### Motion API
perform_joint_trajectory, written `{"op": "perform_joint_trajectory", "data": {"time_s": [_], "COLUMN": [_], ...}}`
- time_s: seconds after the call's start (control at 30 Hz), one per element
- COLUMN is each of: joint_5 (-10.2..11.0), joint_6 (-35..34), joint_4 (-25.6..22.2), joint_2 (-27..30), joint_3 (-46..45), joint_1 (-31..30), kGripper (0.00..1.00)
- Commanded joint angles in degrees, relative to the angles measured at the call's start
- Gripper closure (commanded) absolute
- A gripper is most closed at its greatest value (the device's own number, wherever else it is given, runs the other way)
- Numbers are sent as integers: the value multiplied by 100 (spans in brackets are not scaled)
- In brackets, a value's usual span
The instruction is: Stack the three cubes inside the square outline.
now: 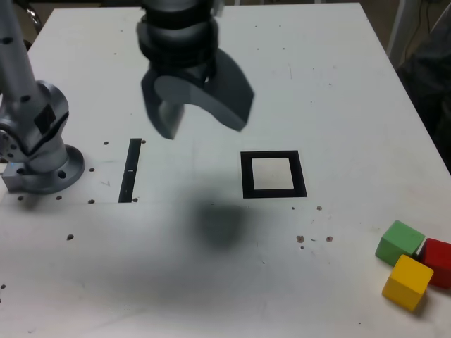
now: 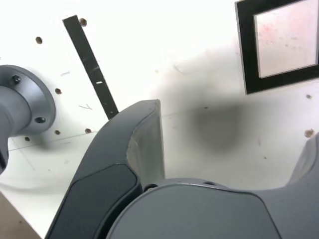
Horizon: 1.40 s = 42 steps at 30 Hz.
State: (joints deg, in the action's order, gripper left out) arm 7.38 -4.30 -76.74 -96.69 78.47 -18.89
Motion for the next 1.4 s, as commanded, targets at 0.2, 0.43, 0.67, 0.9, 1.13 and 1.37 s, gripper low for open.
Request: {"op": "perform_joint_trajectory", "data": {"time_s": [0.2,0.43,0.67,0.9,1.13,1.37], "joint_5": [9,35,14,-130,-184,-157], "joint_6": [-5,-1,-1,-1,8,159], "joint_4": [-505,-993,-1391,-1423,-1562,-1664], "joint_2": [-804,-1343,-1991,-2341,-2777,-3121], "joint_3": [1363,2436,3445,3924,4596,5124], "joint_1": [-337,-585,-853,-947,-984,-993], "kGripper": [1,1,1,1,1,1]}}
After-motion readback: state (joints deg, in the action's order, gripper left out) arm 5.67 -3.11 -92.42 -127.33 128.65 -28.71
